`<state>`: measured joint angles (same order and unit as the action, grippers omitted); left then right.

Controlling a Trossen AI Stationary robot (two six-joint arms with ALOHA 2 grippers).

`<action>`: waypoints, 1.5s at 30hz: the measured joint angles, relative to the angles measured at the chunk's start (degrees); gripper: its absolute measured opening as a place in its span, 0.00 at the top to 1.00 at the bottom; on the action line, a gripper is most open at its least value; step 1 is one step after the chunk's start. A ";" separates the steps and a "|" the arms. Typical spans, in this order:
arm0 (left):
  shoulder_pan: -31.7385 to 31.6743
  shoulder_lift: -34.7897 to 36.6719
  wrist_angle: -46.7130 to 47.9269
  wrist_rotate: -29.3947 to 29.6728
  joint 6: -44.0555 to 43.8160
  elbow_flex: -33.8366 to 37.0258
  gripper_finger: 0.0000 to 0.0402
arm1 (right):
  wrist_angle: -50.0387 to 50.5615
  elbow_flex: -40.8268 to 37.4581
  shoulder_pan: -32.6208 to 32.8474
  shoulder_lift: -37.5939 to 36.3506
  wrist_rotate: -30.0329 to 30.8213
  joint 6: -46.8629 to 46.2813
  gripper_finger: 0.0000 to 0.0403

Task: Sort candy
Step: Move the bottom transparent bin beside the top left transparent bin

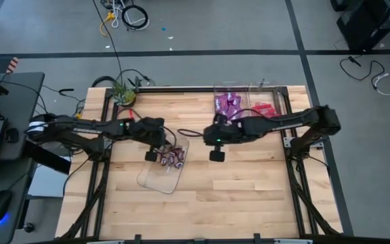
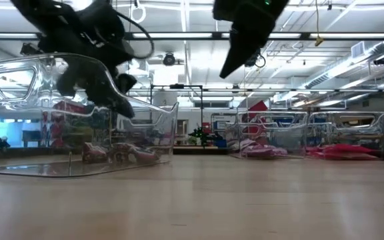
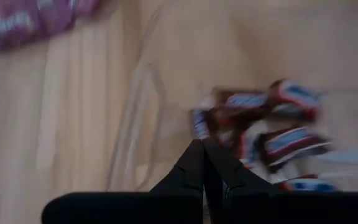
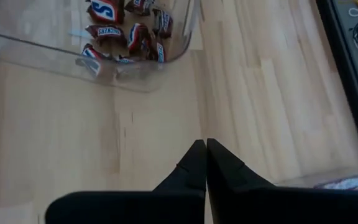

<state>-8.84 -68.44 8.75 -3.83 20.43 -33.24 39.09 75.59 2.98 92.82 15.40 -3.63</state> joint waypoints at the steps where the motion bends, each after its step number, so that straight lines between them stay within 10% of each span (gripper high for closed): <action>1: 0.00 -1.75 0.78 1.67 0.04 -1.02 1.00 | -1.26 -1.89 0.00 -1.17 0.00 -0.74 1.00; 10: -1.01 -12.70 1.62 16.66 0.95 -9.60 1.00 | -6.33 -10.61 0.07 -7.74 1.31 -3.75 1.00; 45: -21.18 -35.78 -39.69 14.84 -6.75 -16.13 1.00 | -4.61 -11.54 0.33 -9.10 4.68 -2.34 1.00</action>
<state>-30.02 -104.22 -30.94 11.01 13.67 -49.37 34.48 64.05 3.31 83.72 20.08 -5.97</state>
